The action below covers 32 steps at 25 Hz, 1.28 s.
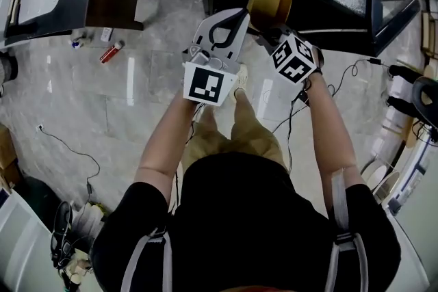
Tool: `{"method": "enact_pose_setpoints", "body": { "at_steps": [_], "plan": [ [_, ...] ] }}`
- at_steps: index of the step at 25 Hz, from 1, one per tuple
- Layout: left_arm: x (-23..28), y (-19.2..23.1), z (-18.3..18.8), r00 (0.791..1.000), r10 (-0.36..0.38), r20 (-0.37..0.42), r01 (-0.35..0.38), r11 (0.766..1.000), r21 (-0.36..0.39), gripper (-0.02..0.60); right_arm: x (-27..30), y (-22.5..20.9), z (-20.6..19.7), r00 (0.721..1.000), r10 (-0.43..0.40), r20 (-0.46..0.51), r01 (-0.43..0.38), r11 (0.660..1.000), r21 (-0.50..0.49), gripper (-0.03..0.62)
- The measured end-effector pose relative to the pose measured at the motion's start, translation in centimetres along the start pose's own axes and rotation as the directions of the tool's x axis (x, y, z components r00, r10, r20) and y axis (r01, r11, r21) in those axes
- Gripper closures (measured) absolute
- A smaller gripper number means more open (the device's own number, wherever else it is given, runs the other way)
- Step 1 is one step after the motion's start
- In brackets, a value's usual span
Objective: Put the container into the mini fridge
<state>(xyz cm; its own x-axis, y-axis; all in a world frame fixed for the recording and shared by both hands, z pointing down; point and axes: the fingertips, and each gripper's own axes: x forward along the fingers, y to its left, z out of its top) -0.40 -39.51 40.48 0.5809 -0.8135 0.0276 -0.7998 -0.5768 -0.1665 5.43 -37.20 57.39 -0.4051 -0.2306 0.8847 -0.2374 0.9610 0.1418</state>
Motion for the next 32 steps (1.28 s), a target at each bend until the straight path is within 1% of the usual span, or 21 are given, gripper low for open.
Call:
{"method": "enact_pose_setpoints", "body": {
  "at_steps": [4, 10, 13, 17, 22, 25, 27, 32],
  "plan": [
    [1.0, 0.9, -1.7, 1.000, 0.017, -0.006, -0.017, 1.000, -0.022, 0.558, 2.5, -2.1, 0.0, 0.999, 0.015, -0.032, -0.016, 0.998, -0.056, 0.556],
    [2.2, 2.7, -4.4, 0.999, 0.048, -0.023, -0.049, 0.999, -0.020, 0.558, 5.8, -5.6, -0.3, 0.998, -0.011, -0.064, 0.003, 0.993, -0.117, 0.556],
    [2.4, 3.4, -5.3, 0.997, 0.075, -0.034, -0.076, 0.997, -0.030, 0.558, 7.1, -6.8, -0.1, 0.997, -0.002, -0.074, -0.008, 0.990, -0.141, 0.556],
    [2.4, 3.7, -6.6, 0.995, 0.086, -0.047, -0.088, 0.995, -0.047, 0.558, 9.5, -7.9, 1.0, 0.997, 0.019, -0.077, -0.032, 0.985, -0.169, 0.556],
    [1.8, 4.0, -7.9, 0.991, 0.108, -0.080, -0.113, 0.992, -0.062, 0.558, 11.9, -8.3, 2.0, 0.993, 0.065, -0.100, -0.082, 0.980, -0.181, 0.556],
    [1.6, 4.4, -8.7, 0.987, 0.123, -0.108, -0.129, 0.991, -0.047, 0.558, 13.3, -8.7, 2.7, 0.991, 0.088, -0.100, -0.105, 0.979, -0.174, 0.556],
    [1.4, 4.8, -9.6, 0.985, 0.131, -0.113, -0.135, 0.990, -0.035, 0.558, 14.5, -9.1, 2.7, 0.991, 0.085, -0.107, -0.102, 0.980, -0.168, 0.556],
    [-0.1, 5.9, -11.1, 0.974, 0.175, -0.147, -0.186, 0.981, -0.058, 0.558, 16.1, -9.9, 2.8, 0.990, 0.076, -0.120, -0.098, 0.978, -0.187, 0.556]
  ]
}}
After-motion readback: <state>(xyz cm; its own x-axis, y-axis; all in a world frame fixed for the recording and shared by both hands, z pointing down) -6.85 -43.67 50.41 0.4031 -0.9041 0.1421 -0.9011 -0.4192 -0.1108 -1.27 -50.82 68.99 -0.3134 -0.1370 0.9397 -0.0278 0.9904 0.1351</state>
